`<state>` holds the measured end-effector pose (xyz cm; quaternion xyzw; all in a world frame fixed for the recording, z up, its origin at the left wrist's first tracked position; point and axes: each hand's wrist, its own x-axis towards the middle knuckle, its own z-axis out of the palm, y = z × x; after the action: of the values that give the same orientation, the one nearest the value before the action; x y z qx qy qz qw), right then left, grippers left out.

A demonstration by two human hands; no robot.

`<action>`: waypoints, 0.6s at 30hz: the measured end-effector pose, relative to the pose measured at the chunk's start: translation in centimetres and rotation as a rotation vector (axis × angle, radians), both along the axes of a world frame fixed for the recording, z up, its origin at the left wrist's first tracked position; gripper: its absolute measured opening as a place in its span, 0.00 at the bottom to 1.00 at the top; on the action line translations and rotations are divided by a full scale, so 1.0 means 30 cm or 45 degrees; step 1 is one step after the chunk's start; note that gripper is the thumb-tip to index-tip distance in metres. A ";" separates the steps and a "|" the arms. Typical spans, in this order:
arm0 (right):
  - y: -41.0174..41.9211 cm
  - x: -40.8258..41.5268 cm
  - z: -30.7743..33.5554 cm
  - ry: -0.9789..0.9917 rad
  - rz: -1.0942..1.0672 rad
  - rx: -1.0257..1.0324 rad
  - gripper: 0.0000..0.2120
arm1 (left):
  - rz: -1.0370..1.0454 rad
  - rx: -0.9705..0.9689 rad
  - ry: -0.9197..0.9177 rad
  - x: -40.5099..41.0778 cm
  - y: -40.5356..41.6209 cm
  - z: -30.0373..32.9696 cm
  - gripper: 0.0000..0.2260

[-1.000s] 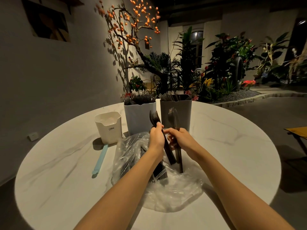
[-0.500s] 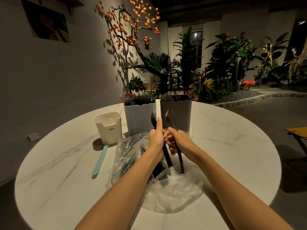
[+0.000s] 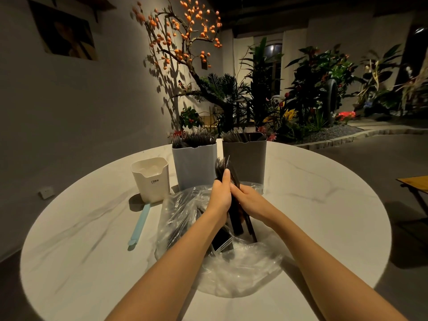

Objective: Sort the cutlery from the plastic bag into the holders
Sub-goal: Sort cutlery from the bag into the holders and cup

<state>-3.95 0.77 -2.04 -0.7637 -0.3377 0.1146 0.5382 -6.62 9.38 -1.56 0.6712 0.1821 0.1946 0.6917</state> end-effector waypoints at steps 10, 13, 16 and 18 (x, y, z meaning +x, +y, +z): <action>-0.017 0.004 0.005 0.022 0.100 -0.001 0.16 | -0.036 -0.032 -0.019 0.012 0.003 -0.007 0.25; -0.018 0.014 0.000 0.033 0.059 0.000 0.19 | 0.004 -0.077 -0.030 0.019 0.013 -0.013 0.23; -0.018 0.041 -0.012 0.018 -0.035 0.059 0.23 | 0.045 -0.129 -0.075 0.031 0.035 -0.019 0.23; -0.016 0.062 -0.021 0.012 -0.099 0.109 0.24 | 0.062 -0.171 -0.120 0.027 0.038 -0.010 0.19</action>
<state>-2.10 0.28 -2.67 -0.7519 -0.3099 0.0827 0.5760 -5.80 10.54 -1.86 0.6087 0.1782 0.2301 0.7380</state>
